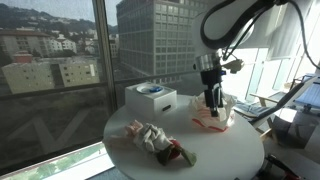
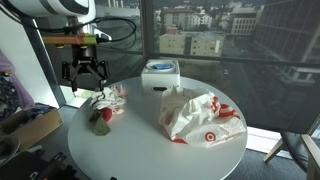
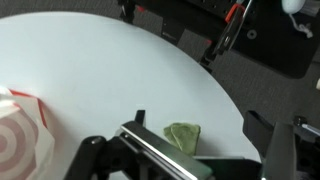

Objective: Cover the radish toy with the pink shirt

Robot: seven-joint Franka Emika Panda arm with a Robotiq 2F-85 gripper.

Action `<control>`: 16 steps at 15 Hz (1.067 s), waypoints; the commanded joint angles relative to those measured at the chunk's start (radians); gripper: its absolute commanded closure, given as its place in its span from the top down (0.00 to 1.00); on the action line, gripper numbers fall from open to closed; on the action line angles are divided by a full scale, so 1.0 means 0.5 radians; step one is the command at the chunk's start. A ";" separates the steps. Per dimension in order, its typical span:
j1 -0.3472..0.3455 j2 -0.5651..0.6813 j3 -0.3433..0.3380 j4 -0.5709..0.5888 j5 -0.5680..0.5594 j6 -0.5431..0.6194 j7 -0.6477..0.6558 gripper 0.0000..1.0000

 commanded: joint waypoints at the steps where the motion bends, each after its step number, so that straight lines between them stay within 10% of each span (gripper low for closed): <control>1: 0.053 0.438 0.099 0.182 -0.106 0.407 0.106 1.00; 6: 0.133 0.929 0.107 0.526 -0.319 0.896 0.257 1.00; 16: 0.167 1.588 0.084 1.103 -0.265 1.136 0.182 1.00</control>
